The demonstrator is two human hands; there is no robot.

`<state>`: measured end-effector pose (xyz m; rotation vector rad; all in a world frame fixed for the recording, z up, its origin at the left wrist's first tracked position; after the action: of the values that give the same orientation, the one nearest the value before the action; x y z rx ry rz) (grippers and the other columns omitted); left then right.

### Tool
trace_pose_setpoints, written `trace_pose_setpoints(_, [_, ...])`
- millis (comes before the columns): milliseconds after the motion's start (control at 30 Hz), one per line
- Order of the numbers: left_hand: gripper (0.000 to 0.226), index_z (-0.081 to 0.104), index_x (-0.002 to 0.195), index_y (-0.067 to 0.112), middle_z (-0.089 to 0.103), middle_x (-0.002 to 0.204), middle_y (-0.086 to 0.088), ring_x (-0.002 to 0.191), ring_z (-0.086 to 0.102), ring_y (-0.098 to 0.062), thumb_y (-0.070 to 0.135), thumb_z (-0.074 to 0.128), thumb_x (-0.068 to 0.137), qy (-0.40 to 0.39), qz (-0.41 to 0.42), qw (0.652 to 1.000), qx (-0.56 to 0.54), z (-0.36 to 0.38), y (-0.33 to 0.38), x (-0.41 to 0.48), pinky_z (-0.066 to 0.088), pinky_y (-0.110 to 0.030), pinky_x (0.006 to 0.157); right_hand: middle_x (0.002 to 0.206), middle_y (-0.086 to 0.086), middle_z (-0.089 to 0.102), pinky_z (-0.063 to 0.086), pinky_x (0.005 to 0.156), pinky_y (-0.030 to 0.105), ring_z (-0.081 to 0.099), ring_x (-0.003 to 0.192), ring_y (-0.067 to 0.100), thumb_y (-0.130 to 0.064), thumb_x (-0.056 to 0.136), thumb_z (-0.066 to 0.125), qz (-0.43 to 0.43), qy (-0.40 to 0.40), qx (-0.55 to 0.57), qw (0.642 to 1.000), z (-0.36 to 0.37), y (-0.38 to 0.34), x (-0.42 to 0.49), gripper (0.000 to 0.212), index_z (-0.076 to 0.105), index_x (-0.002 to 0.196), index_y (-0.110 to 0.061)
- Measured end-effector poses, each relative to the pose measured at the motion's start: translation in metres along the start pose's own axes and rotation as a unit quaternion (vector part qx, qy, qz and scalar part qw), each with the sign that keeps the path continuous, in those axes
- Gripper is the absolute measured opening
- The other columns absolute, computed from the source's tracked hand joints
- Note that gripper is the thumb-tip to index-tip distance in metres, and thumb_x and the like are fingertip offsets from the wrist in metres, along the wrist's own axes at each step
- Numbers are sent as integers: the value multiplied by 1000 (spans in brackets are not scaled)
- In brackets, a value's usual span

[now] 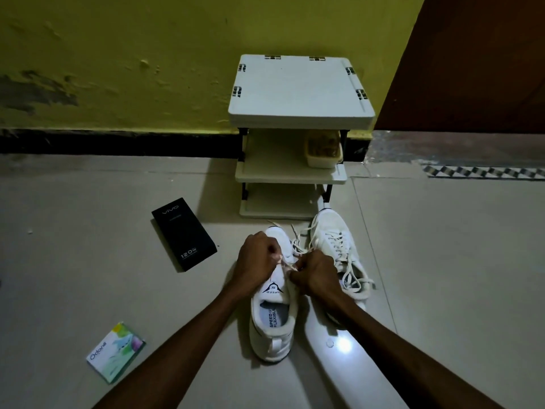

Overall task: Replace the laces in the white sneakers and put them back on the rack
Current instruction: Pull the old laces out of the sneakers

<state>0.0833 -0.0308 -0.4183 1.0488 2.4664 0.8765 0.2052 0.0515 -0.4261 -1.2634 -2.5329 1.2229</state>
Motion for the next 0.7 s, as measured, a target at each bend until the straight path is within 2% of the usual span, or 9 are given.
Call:
trace_pose_setpoints(67, [21, 63, 77, 7, 59, 76, -5, 75, 55, -22, -6, 51, 87, 51, -197, 926, -317, -5, -27, 0, 43, -24, 60, 66, 18, 70, 56, 59, 37, 68, 61, 25, -15, 68, 74, 16, 1, 9, 1000, 0, 2, 0, 17, 69, 68, 2])
trace_pose_setpoints(133, [30, 55, 77, 4, 56, 77, -11, 70, 53, -21, -12, 35, 93, 89, -349, 707, -608, 8, -42, -12, 48, -27, 61, 67, 18, 70, 58, 60, 40, 70, 62, 27, -14, 65, 75, 25, 1, 18, 1000, 0, 5, 2, 18, 69, 69, 2])
trace_pose_setpoints(167, [31, 52, 77, 4, 56, 78, -11, 70, 52, -19, -13, 32, 93, 95, -362, 673, -637, 10, -47, -11, 47, -29, 64, 66, 18, 70, 59, 60, 41, 70, 62, 27, -14, 64, 75, 28, -1, 17, 999, 1, 5, 2, 18, 69, 68, 2])
trace_pose_setpoints(200, [31, 52, 76, 5, 56, 78, -10, 68, 51, -19, -14, 32, 91, 79, -351, 712, -603, 8, -49, -8, 45, -30, 64, 65, 18, 70, 59, 61, 41, 70, 61, 27, -14, 63, 75, 26, -2, 15, 1000, 1, 5, 3, 18, 69, 68, 2])
trace_pose_setpoints(300, [20, 54, 79, 13, 60, 79, -7, 66, 53, -20, -1, 44, 91, -7, -207, 928, -311, -7, -38, 7, 44, -29, 63, 65, 17, 69, 59, 58, 39, 69, 59, 25, -17, 61, 72, 30, 2, 13, 999, 2, 4, 3, 20, 69, 68, 2])
trace_pose_setpoints(367, [12, 56, 84, 17, 68, 86, -7, 77, 62, -23, 18, 52, 96, -58, -82, 989, -110, -12, -24, 15, 49, -33, 73, 65, 14, 70, 57, 58, 35, 68, 59, 22, -18, 63, 73, 29, 9, 2, 1000, 2, 3, 2, 21, 69, 70, 1])
trace_pose_setpoints(567, [43, 57, 70, 17, 56, 68, 1, 75, 55, -20, 52, 51, 95, -189, 79, 939, 277, -2, 6, 7, 37, -33, 73, 75, 11, 71, 52, 60, 29, 67, 67, 20, -21, 71, 78, 40, 22, -20, 999, 1, 2, 2, 20, 72, 79, -4])
trace_pose_setpoints(633, [38, 55, 64, 21, 55, 68, 5, 74, 50, -14, 43, 56, 94, -188, 94, 947, 244, -5, 16, 3, 32, -32, 78, 75, 11, 70, 54, 60, 30, 66, 67, 22, -20, 70, 76, 37, 21, -20, 999, 1, 2, 2, 19, 71, 79, -4])
trace_pose_setpoints(700, [29, 63, 65, 18, 58, 75, 4, 75, 52, -12, 22, 59, 93, -81, 12, 997, 3, -21, 14, 10, 37, -29, 76, 72, 14, 70, 57, 61, 35, 67, 66, 24, -16, 69, 75, 26, 18, -6, 999, 2, 2, 2, 19, 70, 77, 0])
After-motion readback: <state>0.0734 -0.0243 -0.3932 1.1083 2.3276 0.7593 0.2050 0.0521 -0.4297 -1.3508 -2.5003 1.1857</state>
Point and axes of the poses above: each hand's wrist, its own x-axis towards the middle knuckle, its own z-axis out of the palm, y = z × x, the point moved 8 cm from there along x, towards the middle knuckle
